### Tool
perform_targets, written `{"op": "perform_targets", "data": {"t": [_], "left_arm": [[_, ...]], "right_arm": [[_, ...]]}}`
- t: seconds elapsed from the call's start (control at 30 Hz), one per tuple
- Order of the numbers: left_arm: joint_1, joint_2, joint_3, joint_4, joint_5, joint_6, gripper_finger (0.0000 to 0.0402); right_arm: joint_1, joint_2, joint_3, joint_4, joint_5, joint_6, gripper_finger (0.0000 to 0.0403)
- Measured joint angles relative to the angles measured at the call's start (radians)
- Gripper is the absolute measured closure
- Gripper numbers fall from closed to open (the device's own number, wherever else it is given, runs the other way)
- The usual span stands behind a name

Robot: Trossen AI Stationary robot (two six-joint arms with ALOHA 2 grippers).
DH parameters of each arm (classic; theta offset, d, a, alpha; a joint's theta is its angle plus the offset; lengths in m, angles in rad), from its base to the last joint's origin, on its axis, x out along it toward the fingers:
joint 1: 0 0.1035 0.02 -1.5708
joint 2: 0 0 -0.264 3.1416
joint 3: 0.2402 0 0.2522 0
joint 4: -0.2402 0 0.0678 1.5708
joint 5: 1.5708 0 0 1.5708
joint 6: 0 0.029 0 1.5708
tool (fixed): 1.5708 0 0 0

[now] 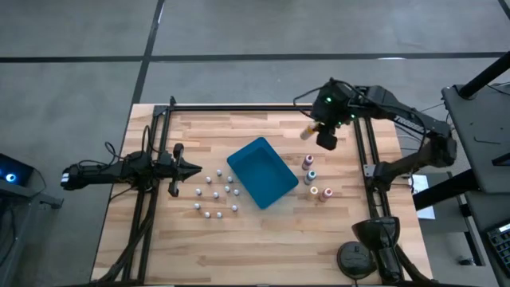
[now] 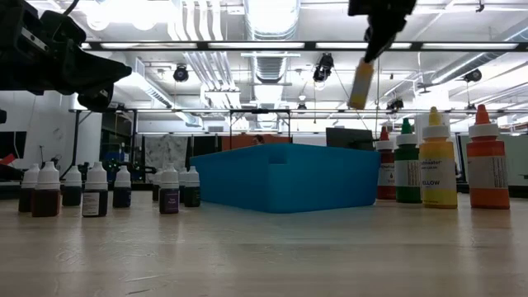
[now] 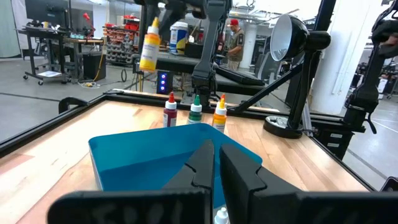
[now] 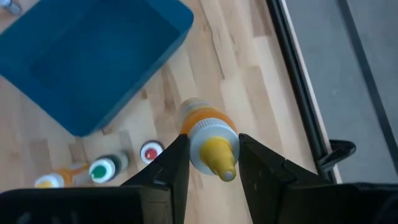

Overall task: Pick & Place food coloring
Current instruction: Put the yellow food coloring bottle into the blue bin

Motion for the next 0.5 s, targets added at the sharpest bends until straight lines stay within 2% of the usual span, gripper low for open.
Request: {"op": "perform_targets", "data": {"t": [0.5], "left_arm": [[0.000, 0.000, 0.000, 0.000, 0.000, 0.000, 0.0402]], "right_arm": [[0.000, 0.257, 0.214, -0.004, -0.002, -0.011, 0.0297]]}}
